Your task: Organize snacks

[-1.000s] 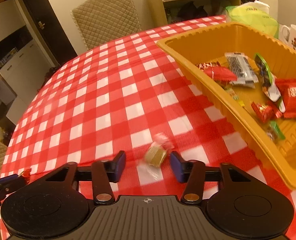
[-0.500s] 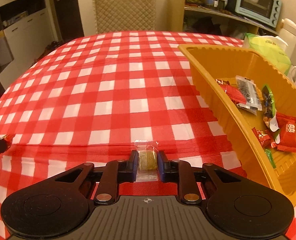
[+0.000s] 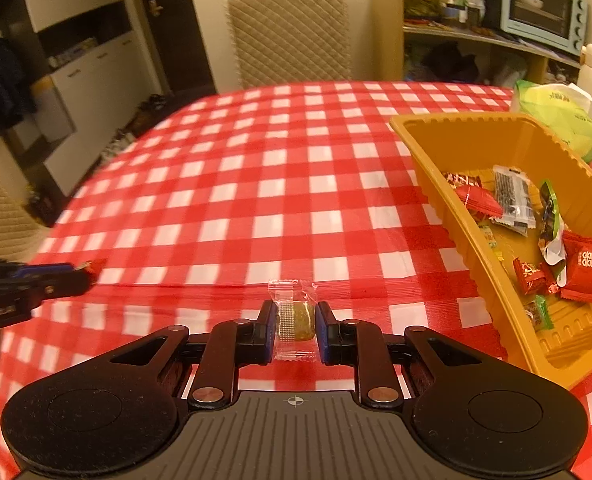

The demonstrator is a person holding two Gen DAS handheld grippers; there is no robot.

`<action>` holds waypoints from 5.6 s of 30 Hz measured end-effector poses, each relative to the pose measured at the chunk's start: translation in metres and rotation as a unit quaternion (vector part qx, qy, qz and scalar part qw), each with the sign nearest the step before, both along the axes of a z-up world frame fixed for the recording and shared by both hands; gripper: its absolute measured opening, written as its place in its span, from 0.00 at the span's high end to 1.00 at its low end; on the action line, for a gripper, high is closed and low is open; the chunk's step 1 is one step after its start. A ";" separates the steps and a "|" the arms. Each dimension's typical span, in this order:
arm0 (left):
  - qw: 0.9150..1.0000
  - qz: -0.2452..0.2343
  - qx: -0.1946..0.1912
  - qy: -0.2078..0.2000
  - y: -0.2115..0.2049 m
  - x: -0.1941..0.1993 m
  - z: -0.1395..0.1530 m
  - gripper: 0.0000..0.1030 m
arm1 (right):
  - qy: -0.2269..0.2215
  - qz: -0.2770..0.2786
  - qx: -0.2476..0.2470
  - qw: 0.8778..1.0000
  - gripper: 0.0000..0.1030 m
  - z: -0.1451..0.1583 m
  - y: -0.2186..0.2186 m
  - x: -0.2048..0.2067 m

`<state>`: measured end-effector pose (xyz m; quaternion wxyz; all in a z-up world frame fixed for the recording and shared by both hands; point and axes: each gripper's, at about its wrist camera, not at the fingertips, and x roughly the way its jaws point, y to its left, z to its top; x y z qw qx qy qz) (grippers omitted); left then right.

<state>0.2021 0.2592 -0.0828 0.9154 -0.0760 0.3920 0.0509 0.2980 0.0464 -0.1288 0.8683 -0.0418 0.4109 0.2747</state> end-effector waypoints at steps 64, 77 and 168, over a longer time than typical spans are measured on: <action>0.980 -0.191 0.052 -0.001 -0.276 0.192 0.026 0.86 | -0.026 -0.129 0.053 0.990 0.79 0.065 -0.255 0.077; 0.981 -0.188 0.048 0.015 -0.270 0.219 0.009 0.86 | -0.021 -0.147 0.060 0.987 0.79 0.057 -0.251 0.089; 1.000 -0.001 -0.019 0.024 -0.264 -0.110 0.075 0.34 | 0.033 0.006 0.032 0.999 0.05 0.087 -0.257 -0.131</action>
